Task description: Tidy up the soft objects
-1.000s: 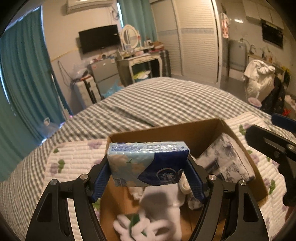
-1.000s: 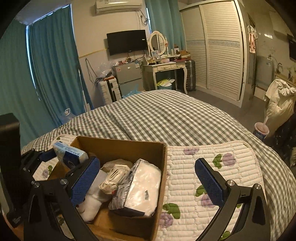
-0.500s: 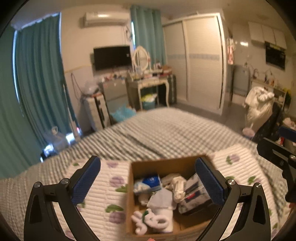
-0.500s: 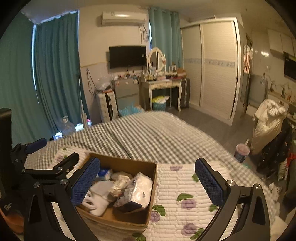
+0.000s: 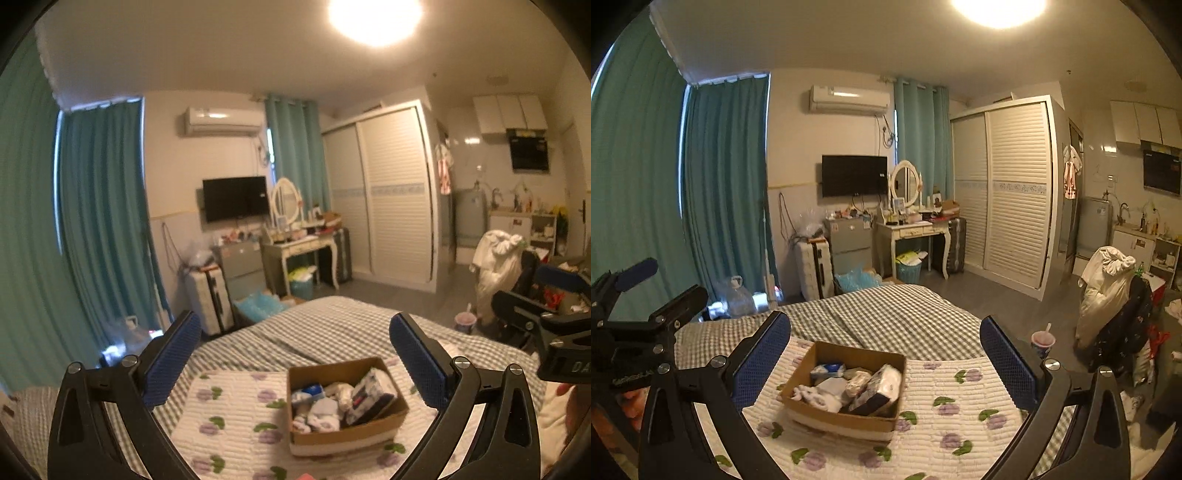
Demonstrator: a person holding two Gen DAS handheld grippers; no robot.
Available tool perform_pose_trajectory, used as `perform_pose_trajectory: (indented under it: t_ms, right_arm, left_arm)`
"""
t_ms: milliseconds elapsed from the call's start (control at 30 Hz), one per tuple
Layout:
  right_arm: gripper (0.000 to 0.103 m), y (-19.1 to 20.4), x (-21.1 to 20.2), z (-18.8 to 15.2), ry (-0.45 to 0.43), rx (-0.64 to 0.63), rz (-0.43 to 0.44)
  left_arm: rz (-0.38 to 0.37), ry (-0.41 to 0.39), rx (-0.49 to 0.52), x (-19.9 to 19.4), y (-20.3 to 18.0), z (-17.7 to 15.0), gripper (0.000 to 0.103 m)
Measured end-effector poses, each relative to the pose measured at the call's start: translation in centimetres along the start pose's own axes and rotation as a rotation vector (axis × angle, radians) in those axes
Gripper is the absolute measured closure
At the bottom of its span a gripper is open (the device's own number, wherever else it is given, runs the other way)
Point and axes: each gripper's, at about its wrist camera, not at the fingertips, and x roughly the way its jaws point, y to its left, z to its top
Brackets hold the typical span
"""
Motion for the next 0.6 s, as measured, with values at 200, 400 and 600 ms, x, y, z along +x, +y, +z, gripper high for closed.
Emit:
perform_pose_trajectory:
  t_ms: [200,400,600]
  right_arm:
    - [0.0,2.2,0.3,-4.1,-0.005,0.006,0.028]
    - [0.0,3.8,3.9,-9.8,0.065,0.01,0.016]
    - [0.0,3.1,5.9,-14.1,0.12,0.06,-0.02]
  left_arm:
    - [0.025,0.051,-0.024,-0.2,1.0,-4.3,0.0]
    - [0.048,0.102,-0.011,0.8,1.5,-10.4,0.0]
    - [0.031,0.142,-0.042,2.4,2.3,-13.7,0.0]
